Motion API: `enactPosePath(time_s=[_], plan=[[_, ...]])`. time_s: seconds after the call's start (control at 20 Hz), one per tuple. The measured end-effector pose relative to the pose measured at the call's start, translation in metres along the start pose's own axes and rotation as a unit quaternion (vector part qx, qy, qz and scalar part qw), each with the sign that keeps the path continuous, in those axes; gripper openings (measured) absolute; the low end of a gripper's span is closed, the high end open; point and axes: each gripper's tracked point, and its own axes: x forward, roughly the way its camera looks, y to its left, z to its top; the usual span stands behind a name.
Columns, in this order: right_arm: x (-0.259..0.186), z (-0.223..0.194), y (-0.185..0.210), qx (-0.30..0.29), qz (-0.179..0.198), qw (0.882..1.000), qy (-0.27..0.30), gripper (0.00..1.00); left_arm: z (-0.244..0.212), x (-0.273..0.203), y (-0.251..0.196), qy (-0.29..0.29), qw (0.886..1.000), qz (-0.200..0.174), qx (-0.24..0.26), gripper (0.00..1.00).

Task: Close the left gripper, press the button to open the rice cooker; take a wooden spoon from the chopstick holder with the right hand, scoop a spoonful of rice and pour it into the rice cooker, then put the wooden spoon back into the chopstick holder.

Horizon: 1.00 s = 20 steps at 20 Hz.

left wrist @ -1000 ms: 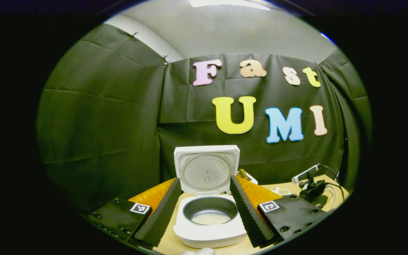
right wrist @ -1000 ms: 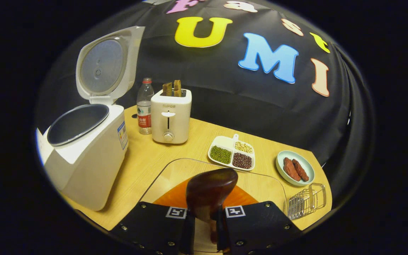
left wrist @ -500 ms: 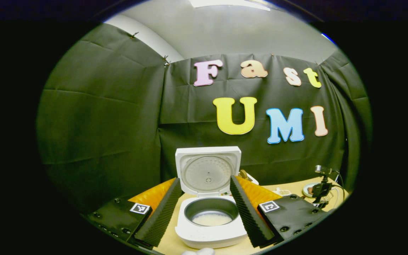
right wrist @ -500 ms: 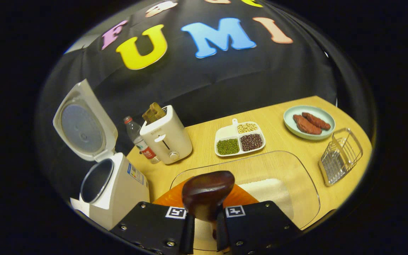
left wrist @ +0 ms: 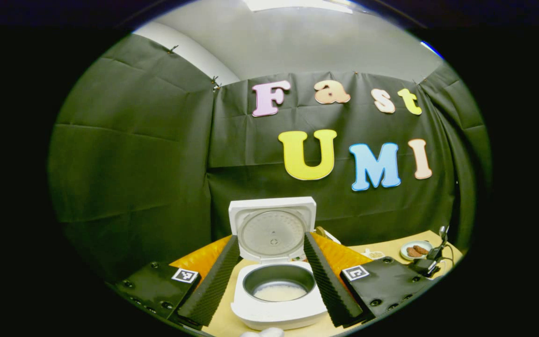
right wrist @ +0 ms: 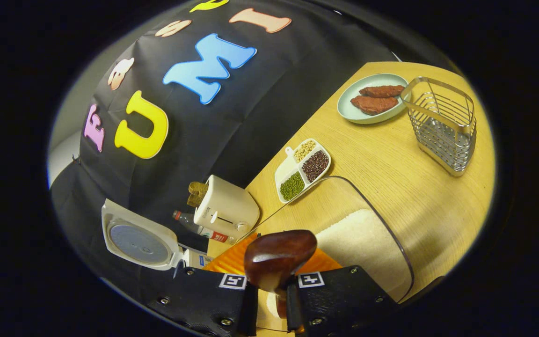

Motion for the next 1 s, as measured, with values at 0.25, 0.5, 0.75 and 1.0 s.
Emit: enactPosePath(time_s=[0.25, 0.5, 0.75, 1.0], plan=[[-0.004, 0.016, 0.007, 0.061, 0.03, 0.998, -0.019, 0.25, 0.003, 0.002, -0.004, 0.0, 1.0, -0.005, 0.0, 0.96], [-0.009, 0.041, 0.012, 0.12, 0.053, 0.99, -0.046, 0.25, 0.011, -0.001, -0.004, -0.006, 1.0, -0.007, 0.008, 0.96], [-0.016, 0.062, 0.025, 0.157, 0.076, 0.982, -0.066, 0.24, 0.012, -0.001, -0.002, -0.007, 1.0, -0.008, 0.006, 0.98], [-0.022, 0.073, 0.038, 0.176, 0.092, 0.977, -0.076, 0.25, 0.014, -0.001, 0.001, -0.008, 1.0, -0.007, 0.006, 0.98]])
